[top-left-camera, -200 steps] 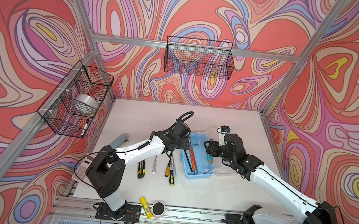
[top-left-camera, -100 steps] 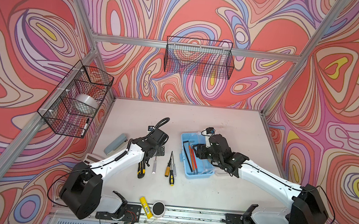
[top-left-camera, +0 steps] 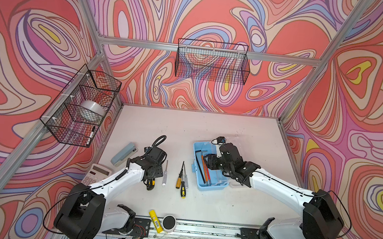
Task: Pack the tool kit
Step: 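Move the left gripper back and grasp the yellow-black utility knife, then carry the yellow utility knife into the blue box and release it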
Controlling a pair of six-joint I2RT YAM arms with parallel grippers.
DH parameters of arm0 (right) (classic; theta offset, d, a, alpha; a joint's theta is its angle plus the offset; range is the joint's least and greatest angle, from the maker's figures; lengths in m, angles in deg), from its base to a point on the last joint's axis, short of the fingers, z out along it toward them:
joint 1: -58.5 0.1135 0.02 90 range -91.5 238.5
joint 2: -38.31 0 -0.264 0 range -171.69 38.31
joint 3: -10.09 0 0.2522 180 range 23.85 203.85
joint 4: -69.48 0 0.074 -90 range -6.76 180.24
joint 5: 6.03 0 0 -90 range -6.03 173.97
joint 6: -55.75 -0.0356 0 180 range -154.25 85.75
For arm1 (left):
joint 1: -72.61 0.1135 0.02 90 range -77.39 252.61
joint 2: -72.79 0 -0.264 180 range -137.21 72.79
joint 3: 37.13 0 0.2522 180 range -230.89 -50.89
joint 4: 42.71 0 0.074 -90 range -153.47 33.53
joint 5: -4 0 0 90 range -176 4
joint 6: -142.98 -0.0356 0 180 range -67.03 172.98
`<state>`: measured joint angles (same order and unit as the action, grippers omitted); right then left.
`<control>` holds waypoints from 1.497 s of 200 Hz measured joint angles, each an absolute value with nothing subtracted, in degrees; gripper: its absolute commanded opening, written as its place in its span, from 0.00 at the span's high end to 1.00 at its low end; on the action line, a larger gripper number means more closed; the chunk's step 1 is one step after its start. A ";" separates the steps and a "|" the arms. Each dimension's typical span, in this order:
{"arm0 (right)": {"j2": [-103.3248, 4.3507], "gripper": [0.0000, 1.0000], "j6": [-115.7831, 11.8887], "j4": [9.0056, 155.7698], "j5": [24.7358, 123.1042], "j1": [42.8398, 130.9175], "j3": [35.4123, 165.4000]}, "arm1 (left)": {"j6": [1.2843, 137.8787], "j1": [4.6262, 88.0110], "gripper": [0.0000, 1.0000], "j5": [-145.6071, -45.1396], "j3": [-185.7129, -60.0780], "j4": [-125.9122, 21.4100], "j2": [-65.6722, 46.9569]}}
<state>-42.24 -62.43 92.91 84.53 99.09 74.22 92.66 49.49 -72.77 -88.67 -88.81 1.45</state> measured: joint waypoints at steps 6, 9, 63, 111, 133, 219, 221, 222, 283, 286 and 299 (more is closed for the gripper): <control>-42.24 0.40 -62.43 92.89 84.53 99.09 74.22 | 92.63 49.71 0.32 -73.03 -88.65 -88.50 1.45; -42.24 0.40 -62.45 92.87 84.53 99.09 74.22 | 92.66 49.80 0.32 -73.14 -88.65 -88.33 1.43; -42.24 0.40 -62.98 92.84 84.60 99.09 74.22 | 92.66 51.26 0.41 -74.49 -88.61 -87.08 -1.34; -42.24 0.40 -63.07 92.84 85.23 99.09 74.20 | 92.66 51.64 0.51 -75.63 -88.63 -87.08 -4.73; -42.24 0.40 -63.07 92.78 85.49 99.09 74.11 | 92.85 51.72 0.56 -76.68 -88.63 -87.06 -5.47; -42.24 0.40 -63.07 92.58 86.06 99.09 73.59 | 93.53 51.72 0.58 -79.63 -88.67 -86.62 -7.03; -42.24 0.40 -63.07 92.56 86.08 99.09 73.57 | 93.53 51.72 0.59 -79.65 -88.67 -86.60 -7.03; -42.24 0.40 -63.07 92.56 86.10 99.09 73.55 | 93.53 51.72 0.59 -79.65 -88.67 -86.60 -7.03; -42.24 0.40 -63.04 92.25 87.00 99.09 73.33 | 93.47 51.72 0.67 -79.98 -88.72 -86.60 -7.00; -42.24 0.40 -63.04 92.25 87.04 99.09 73.33 | 93.47 51.72 0.67 -79.98 -88.72 -86.60 -6.98; -42.24 0.40 -63.04 92.23 87.24 99.09 73.33 | 93.31 51.72 0.68 -80.13 -88.72 -86.60 -6.81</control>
<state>-42.24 -63.04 92.23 87.24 99.09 73.33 93.31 51.72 -80.13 -88.72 -86.60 -6.81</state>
